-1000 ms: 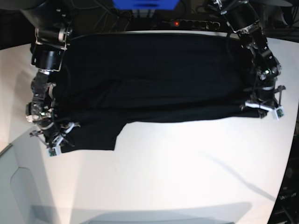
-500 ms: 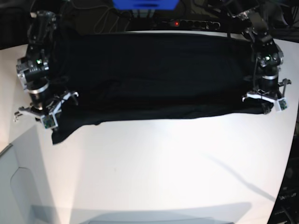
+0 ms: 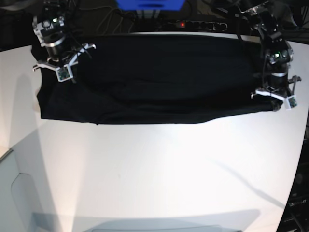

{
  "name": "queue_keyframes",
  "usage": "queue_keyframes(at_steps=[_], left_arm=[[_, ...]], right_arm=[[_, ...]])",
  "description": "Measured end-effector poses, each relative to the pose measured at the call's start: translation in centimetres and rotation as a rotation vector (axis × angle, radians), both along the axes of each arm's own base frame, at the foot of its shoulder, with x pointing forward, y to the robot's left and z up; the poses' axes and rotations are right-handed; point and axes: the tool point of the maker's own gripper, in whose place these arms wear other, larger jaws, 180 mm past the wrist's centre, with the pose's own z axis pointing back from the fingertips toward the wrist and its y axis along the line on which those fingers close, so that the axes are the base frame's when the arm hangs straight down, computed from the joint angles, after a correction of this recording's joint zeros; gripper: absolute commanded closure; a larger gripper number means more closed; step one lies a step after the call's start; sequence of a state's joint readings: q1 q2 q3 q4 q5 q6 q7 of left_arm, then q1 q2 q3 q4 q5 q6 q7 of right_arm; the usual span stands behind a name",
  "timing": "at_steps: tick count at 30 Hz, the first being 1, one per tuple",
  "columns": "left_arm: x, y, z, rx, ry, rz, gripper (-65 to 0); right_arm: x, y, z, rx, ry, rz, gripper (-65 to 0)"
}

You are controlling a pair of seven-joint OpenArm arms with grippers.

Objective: Fold the T-shirt properly
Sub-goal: 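Pull the folded shirt toward the robot with both grippers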

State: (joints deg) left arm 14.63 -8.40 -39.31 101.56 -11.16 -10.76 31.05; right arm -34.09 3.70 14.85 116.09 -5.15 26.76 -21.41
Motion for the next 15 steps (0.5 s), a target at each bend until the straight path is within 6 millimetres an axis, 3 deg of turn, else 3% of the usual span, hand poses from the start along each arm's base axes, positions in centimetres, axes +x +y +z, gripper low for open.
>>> queue_keyframes(at_steps=[5,10,15], left_arm=[[-0.7,0.4,-0.3,0.006,0.016,0.01,-0.1],[-0.8,1.2,0.3,0.042,0.027,-0.001,-0.1],[-0.8,1.2,0.2,0.042,0.028,-0.002,-0.1]], right_arm=[[-2.3,-0.1,-1.0,0.001,0.049,-0.001,0.0],[-2.2,-3.1,0.0,-0.047,0.009,-0.06,0.0],[-3.2,-3.7,-0.1,-0.058,0.044,-0.006,0.0]])
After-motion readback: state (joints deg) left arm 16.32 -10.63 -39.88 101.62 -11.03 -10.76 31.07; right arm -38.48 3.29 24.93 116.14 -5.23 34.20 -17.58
